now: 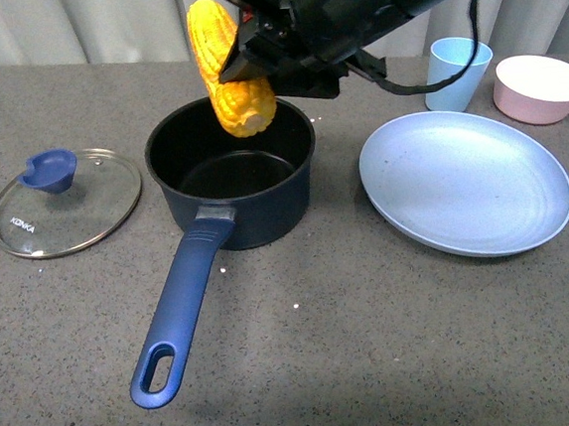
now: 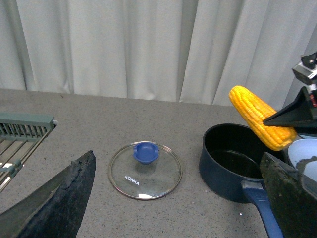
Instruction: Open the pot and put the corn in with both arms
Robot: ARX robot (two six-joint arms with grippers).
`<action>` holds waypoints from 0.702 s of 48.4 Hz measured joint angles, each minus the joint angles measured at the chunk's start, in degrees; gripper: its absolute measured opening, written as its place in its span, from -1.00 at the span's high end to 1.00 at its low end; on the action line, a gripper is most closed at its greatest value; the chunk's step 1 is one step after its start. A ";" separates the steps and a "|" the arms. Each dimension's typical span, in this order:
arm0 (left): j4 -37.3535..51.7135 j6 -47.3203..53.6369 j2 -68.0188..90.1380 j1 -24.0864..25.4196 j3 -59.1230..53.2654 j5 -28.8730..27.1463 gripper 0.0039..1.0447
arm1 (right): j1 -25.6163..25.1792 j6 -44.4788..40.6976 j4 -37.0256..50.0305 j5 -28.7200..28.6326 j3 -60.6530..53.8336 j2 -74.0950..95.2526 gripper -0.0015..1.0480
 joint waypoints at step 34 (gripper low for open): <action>0.00 0.02 -0.02 0.00 0.00 0.00 -0.88 | 1.20 1.99 -0.07 6.29 1.55 3.45 -0.81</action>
